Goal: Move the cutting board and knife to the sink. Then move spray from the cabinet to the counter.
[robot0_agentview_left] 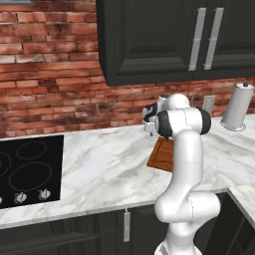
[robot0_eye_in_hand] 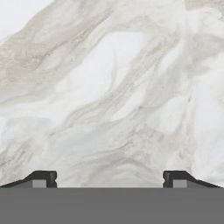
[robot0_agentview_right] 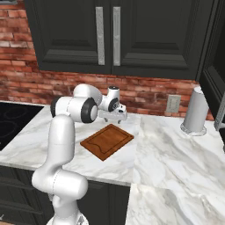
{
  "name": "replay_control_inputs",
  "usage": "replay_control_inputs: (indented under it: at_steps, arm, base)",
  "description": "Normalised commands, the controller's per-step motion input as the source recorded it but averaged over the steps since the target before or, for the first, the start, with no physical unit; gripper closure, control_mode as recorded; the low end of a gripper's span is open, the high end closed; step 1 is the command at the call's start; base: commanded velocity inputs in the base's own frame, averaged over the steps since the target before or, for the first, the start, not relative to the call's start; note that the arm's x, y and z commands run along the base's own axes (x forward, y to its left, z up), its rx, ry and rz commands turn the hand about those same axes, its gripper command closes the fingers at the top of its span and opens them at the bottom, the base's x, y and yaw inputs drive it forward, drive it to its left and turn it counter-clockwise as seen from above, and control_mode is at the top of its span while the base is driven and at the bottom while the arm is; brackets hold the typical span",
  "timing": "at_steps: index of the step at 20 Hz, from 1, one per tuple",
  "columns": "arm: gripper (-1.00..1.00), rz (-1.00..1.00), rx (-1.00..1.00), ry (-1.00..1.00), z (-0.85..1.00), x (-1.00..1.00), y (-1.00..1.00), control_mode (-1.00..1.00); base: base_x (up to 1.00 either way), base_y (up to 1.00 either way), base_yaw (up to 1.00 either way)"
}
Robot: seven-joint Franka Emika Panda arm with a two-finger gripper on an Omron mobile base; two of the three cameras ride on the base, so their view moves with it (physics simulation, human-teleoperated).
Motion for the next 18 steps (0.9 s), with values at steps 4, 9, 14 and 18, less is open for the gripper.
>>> replay_control_inputs:
  at_steps: [4,9,14,18]
  arm:
    - [-1.0,0.0,0.0,0.0,-0.08,0.0,0.0,-1.0]
    - [-1.0,0.0,0.0,0.0,0.0,0.0,0.0,-1.0]
    - [-1.0,0.0,0.0,0.0,0.0,0.0,0.0,-1.0]
    - [-1.0,0.0,0.0,0.0,0.0,0.0,0.0,-1.0]
  base:
    - [0.0,0.0,0.0]
    - [0.0,0.0,0.0]
    - [0.0,0.0,0.0]
    - [0.0,0.0,0.0]
